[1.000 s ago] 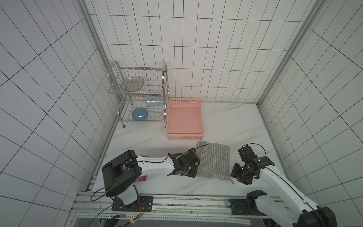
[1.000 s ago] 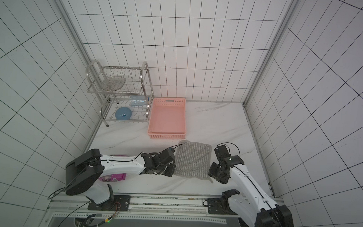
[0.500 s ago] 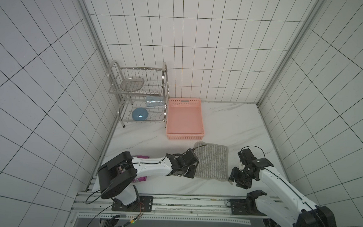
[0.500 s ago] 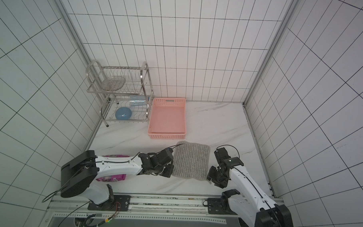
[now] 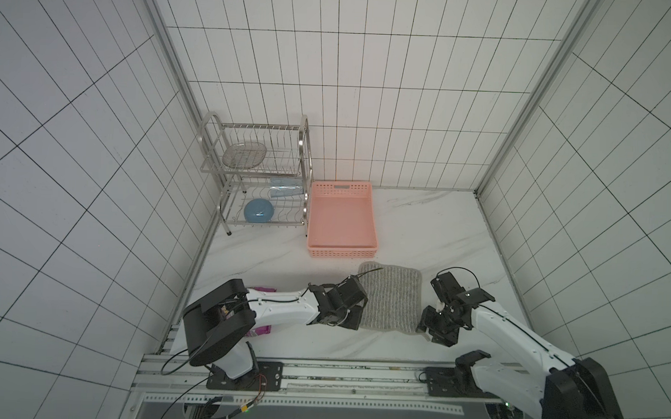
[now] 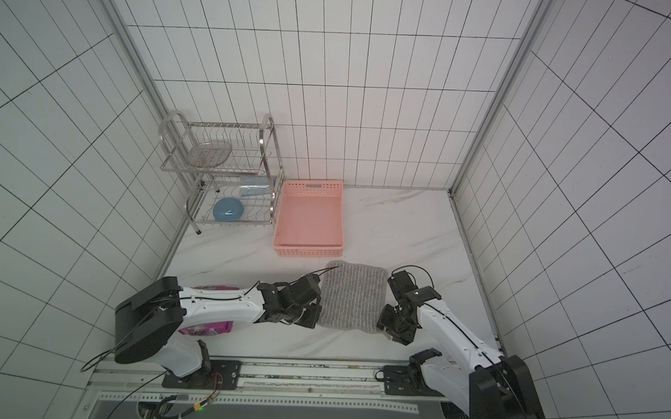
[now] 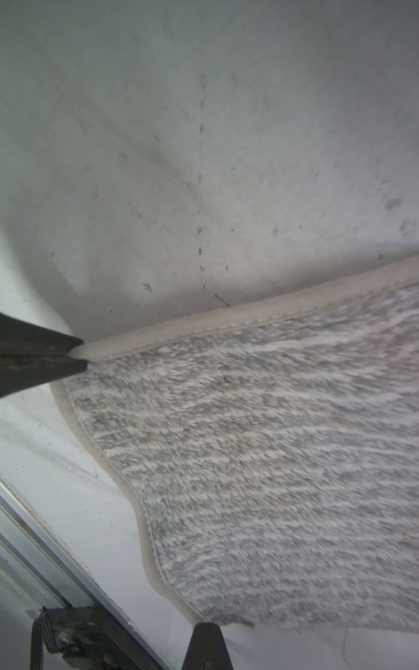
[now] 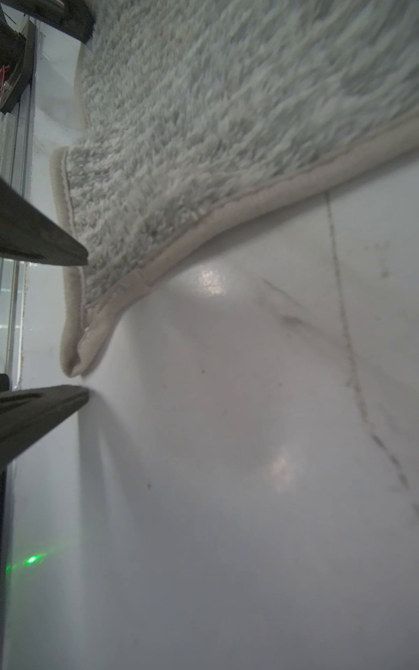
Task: Fold the square dishcloth
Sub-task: Fold the cleaning item at the center of the board.
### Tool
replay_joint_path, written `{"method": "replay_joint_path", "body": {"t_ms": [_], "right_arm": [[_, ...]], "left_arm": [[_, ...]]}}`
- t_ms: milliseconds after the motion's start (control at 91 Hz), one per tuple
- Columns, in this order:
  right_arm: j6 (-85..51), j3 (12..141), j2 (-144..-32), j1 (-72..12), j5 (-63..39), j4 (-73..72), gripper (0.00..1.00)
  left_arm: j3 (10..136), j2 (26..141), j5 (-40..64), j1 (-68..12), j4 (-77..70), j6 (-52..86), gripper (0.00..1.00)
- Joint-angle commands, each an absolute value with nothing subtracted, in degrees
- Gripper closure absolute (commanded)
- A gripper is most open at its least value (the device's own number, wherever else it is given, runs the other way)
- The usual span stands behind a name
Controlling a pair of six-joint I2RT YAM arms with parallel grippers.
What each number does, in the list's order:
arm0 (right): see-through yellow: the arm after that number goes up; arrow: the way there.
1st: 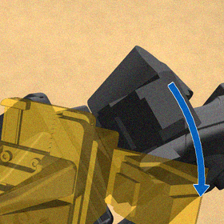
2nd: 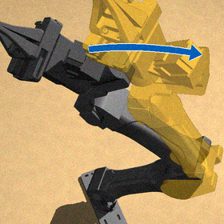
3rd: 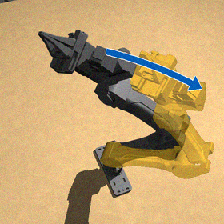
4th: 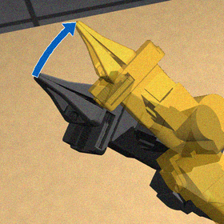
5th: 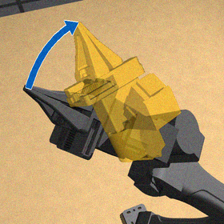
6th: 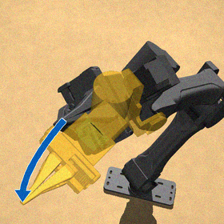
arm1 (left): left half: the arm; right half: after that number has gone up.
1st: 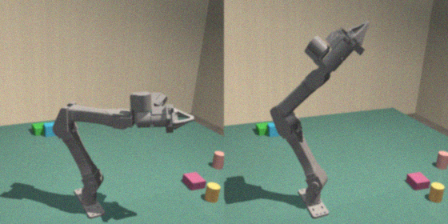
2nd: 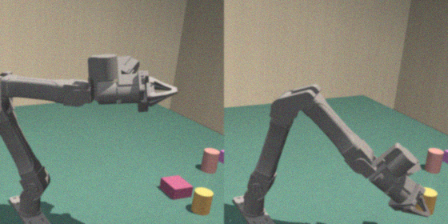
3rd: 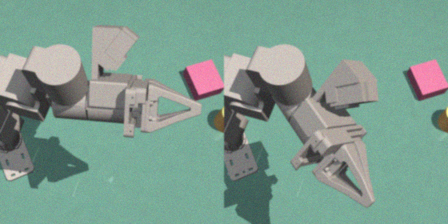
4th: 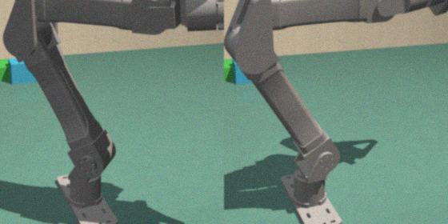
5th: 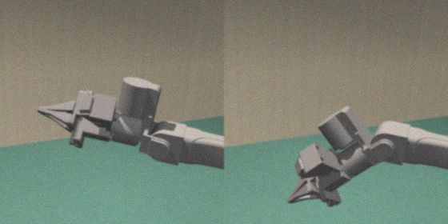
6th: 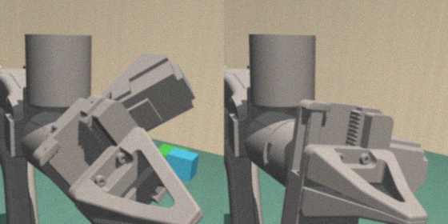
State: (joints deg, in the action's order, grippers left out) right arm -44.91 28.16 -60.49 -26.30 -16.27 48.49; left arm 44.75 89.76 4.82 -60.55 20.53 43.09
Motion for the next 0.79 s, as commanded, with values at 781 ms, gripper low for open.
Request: {"method": "replay_joint_path", "body": {"t_ms": [781], "right_arm": [[-48.79,26.81,-65.74,-29.09,-18.17,44.95,0.77]], "left_arm": [[43.25,88.25,3.49,-60.52,19.97,43.86,1.0]]}}
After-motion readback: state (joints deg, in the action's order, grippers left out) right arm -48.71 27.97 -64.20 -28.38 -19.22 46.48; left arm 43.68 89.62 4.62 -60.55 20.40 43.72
